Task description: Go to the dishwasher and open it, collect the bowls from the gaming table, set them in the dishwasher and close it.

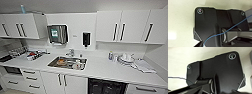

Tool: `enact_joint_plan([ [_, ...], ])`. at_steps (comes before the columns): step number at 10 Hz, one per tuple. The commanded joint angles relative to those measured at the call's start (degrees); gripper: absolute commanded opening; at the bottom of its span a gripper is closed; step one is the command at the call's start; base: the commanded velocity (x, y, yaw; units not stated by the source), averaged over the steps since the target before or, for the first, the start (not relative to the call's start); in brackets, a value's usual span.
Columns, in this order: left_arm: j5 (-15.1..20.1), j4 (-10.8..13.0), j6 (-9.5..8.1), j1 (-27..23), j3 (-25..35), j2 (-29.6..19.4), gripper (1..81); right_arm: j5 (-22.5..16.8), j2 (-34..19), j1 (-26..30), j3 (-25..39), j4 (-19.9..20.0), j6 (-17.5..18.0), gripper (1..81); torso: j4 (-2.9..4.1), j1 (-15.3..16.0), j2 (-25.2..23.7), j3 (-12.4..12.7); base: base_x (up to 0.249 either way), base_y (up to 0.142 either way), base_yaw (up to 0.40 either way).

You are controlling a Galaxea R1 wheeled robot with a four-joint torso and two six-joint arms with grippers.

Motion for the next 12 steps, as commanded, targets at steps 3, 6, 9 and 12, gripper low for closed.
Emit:
enact_joint_plan([
  [3, 2.86, 0.42, 0.2, -2.25, 0.0, -0.66, 81.1, -1.41, -0.15, 0.89, 0.59, 0.06, 0.18, 81.1, 0.0, 0.0, 0.0, 0.0, 0.0, 0.0, 0.308],
  [6, 2.86, 0.33, 0.2, -2.25, 0.0, -0.66, 81.1, -6.31, 1.69, 0.54, -0.56, 6.07, -6.51, 81.1, 0.0, -0.02, 0.0, 0.0, 0.0, 0.0, 0.308],
  [9, 2.86, 0.42, 0.2, -2.25, 0.0, -0.84, 81.1, -7.3, 2.23, 0.71, 0.85, 40.33, -42.72, 81.1, 0.0, -0.02, 0.0, 0.0, 0.0, 0.0, 0.308],
  [12, 2.86, 0.5, 0.2, -2.25, 0.09, -0.84, 81.1, -7.9, 2.05, 1.41, 1.38, 52.0, -56.66, 81.1, 0.0, -0.02, 0.0, 0.0, 0.0, 0.0, 0.305],
])
